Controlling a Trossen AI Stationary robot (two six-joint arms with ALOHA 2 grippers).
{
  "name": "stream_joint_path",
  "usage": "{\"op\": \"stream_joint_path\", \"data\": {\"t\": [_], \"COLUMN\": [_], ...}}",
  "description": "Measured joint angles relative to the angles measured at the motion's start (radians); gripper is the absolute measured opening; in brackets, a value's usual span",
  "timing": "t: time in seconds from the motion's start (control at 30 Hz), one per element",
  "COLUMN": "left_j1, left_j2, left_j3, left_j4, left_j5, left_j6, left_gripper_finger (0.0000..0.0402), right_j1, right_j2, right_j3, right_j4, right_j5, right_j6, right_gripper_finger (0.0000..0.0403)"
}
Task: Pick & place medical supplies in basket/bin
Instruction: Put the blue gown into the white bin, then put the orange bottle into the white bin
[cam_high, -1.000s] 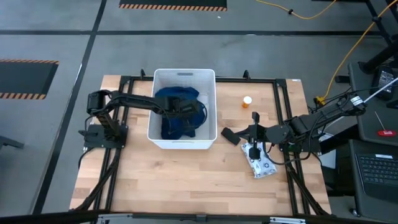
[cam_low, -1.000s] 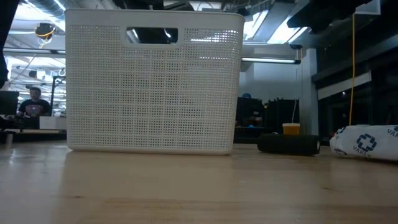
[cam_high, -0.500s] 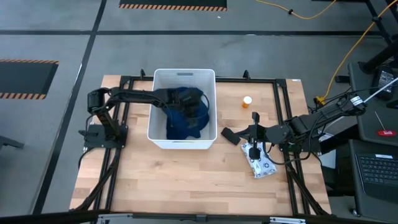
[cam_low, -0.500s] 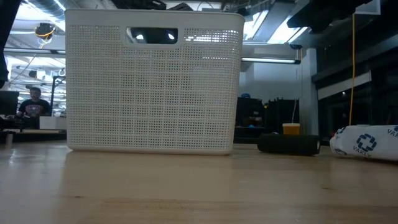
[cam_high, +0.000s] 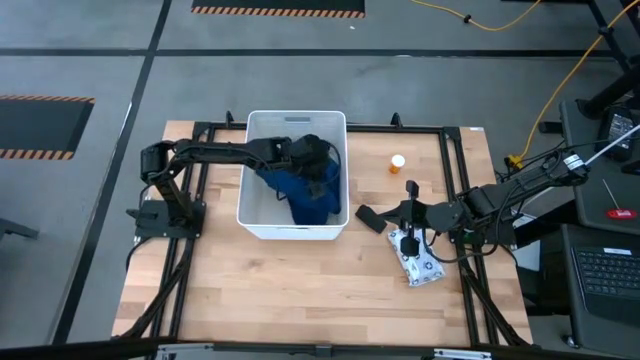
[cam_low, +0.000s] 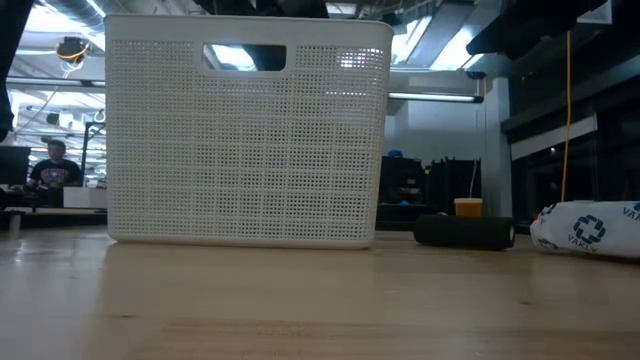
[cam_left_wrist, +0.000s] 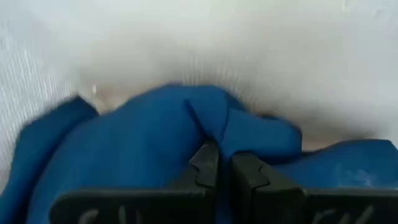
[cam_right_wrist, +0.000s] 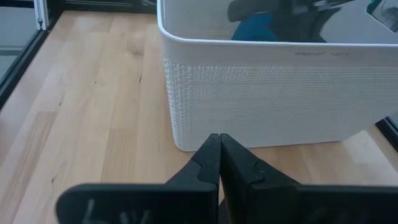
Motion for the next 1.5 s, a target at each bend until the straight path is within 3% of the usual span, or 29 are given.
{"op": "stream_joint_path", "data": {"t": [0.13, 0.37, 0.6, 0.83, 1.0, 1.1, 1.23, 1.5], "left_j1": [-0.01, -0.04, -0.054, -0.052, -0.053, -0.061, -0.088, -0.141], "left_j2": [0.0, 0.0, -0.005, -0.018, -0.029, -0.069, -0.158, -0.353], "left_j3": [0.0, 0.0, 0.022, 0.148, 0.243, 0.261, 0.261, 0.228], "left_j4": [-0.084, -0.089, -0.138, -0.289, -0.449, -0.542, -0.572, -0.461], "left_j5": [0.025, 0.016, 0.024, 0.01, 0.019, -0.047, -0.15, -0.164], "left_j6": [-0.034, -0.011, 0.061, 0.064, 0.086, 0.08, 0.077, 0.088], "left_gripper_finger": [0.0012, 0.0019, 0.0075, 0.0141, 0.0162, 0.015, 0.0104, 0.0019], "right_j1": [0.0, 0.0, 0.0, 0.0, 0.0, 0.005, 0.021, 0.031], "right_j2": [0.0, 0.0, 0.0, 0.0, 0.0, 0.0, 0.0, 0.0], "right_j3": [0.0, 0.0, 0.0, 0.0, 0.0, 0.0, 0.0, 0.0], "right_j4": [0.0, 0.001, 0.001, 0.002, 0.003, 0.003, 0.002, 0.002], "right_j5": [0.0, 0.0, 0.0, 0.0, 0.0, 0.0, 0.0, 0.0], "right_j6": [-0.002, -0.022, -0.023, -0.023, -0.022, -0.01, 0.0, 0.004], "right_gripper_finger": [0.001, 0.001, 0.001, 0.001, 0.001, 0.001, 0.001, 0.001]}}
